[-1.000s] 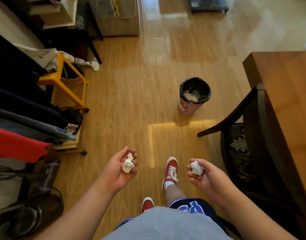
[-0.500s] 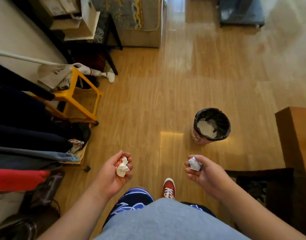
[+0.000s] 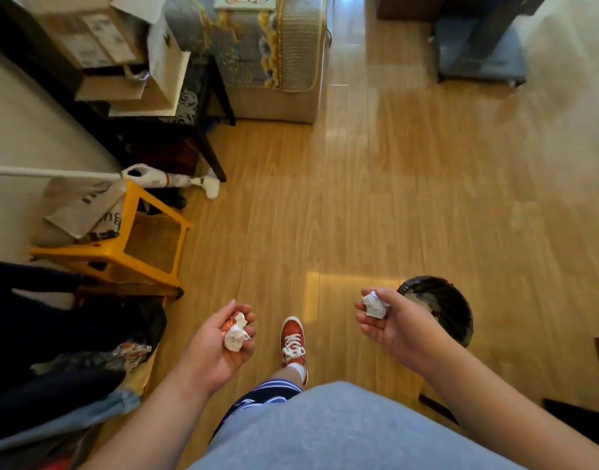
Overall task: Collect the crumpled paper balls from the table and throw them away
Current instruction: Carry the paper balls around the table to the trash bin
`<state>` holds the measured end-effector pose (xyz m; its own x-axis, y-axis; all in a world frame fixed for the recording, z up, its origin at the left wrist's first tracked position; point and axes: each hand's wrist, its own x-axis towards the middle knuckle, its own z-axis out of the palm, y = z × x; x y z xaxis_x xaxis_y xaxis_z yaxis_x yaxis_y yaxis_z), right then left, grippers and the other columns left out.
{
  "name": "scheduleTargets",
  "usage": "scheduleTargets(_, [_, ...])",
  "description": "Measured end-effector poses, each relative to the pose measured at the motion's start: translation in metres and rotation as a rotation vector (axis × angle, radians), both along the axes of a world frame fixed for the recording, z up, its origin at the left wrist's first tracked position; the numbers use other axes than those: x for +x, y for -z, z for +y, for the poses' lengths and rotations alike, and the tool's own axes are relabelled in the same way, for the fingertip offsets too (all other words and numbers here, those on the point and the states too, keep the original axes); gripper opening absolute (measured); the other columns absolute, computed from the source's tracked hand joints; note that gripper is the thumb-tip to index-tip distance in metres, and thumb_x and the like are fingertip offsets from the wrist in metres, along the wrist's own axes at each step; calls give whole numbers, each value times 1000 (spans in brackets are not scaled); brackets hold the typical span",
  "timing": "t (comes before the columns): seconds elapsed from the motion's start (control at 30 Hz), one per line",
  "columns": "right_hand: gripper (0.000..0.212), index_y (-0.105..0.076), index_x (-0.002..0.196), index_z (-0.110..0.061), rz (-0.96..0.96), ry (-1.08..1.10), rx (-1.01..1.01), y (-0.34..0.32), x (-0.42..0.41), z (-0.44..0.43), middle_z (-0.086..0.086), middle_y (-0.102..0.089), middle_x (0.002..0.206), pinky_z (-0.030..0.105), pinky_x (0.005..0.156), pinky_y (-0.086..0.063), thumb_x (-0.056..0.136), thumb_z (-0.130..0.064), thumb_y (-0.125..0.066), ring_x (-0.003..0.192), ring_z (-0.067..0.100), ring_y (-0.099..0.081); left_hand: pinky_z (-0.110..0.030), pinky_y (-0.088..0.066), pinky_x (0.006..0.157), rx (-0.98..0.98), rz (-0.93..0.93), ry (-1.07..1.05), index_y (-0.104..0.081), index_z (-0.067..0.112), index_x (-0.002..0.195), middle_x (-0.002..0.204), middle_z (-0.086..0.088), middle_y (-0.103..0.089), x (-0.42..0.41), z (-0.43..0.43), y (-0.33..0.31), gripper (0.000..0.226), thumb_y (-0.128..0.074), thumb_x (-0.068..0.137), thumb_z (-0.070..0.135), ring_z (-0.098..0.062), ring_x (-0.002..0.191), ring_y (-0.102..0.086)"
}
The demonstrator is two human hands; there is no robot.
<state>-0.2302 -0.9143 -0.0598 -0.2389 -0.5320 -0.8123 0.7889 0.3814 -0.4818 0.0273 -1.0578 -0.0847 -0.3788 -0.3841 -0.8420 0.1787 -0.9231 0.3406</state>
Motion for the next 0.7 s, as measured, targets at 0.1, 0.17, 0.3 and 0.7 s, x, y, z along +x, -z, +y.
scheduleTargets(0.1, [24,-62,110,-4,4,82,34,0,-25,-21,14,-66,89,27,52,-57,95,-19,-51,64,19,-67,-22,-46,40,12,29,104,-70,11,71,69,-5,-63,-45,-48,-5,24,-61,80,31,-14,52,-58])
scheduleTargets(0.17, [23,-62,109,-5,7,147,58,-1,-43,-29,14,-66,87,26,49,-56,95,-18,-50,61,18,-67,-20,-45,40,18,27,174,-70,11,70,68,-5,-63,-80,-75,-9,27,-58,84,31,-14,51,-57])
scheduleTargets(0.3, [25,-62,112,-4,1,274,63,1,-82,-29,15,-64,89,27,50,-55,93,-19,-53,63,20,-65,-19,-43,40,-14,41,326,-69,13,69,67,-2,-62,-159,-114,-16,33,-52,90,31,-12,50,-56])
scheduleTargets(0.7, [23,-68,102,-4,-24,500,161,27,-245,-45,17,-71,87,32,59,-57,93,-20,-56,65,23,-69,-20,-43,39,-57,34,559,-64,12,78,67,-2,-63,-397,-186,-25,26,-50,92,30,-12,51,-57])
